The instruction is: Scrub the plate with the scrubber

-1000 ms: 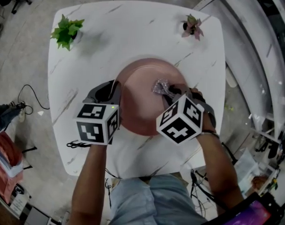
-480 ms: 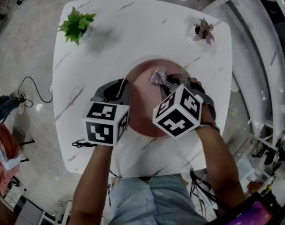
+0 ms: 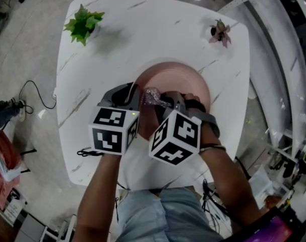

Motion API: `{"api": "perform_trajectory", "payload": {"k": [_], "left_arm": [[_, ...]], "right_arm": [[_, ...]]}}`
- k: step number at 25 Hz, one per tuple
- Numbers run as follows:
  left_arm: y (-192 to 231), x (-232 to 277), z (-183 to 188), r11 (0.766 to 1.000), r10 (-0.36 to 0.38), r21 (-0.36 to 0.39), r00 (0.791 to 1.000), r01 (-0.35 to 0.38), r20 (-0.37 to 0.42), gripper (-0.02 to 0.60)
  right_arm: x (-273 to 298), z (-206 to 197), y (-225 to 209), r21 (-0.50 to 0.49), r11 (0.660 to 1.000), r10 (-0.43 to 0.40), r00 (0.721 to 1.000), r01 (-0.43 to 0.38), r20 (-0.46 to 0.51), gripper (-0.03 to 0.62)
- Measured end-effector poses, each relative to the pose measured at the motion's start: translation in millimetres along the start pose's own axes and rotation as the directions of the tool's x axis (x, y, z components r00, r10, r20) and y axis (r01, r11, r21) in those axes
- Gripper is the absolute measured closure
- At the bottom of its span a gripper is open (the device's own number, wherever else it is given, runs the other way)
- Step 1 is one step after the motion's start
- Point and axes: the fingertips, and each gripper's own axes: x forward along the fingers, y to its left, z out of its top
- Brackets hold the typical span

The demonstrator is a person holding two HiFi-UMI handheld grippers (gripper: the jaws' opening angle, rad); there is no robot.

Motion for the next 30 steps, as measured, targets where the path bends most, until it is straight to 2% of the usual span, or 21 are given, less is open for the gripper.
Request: {"api": "perform_trajectory", "payload": {"k": [7, 15, 23, 30], "left_arm": [[1.8, 2.6, 2.0, 1.0, 0.007, -0.007, 1.0, -0.006, 0.019, 0.554], [2.7, 2.5, 1.2, 1.0, 0.009, -0.006, 1.0, -0.009, 0.017, 0.554], [1.3, 1.5, 1.7, 1.0, 0.011, -0.002, 1.0, -0.011, 0.018, 0.554], [0.6, 2.8, 1.5, 1.0, 0.011, 0.002, 1.0, -0.011, 0.018, 0.554]], "right_arm": [[-6.2, -9.6, 38.4, -0.028, 0.997, 0.068, 0.998, -0.067, 0.012, 0.507], [-14.8, -40.9, 46.0, 0.041, 0.994, 0.099, 0.995, -0.098, -0.023, 0.507], [-18.6, -72.5, 2.4, 0.139, 0.99, 0.02, 0.996, -0.008, -0.085, 0.505], [-11.3, -70.8, -39.3, 0.169, 0.983, -0.05, 0.993, 0.067, -0.105, 0.505]]}}
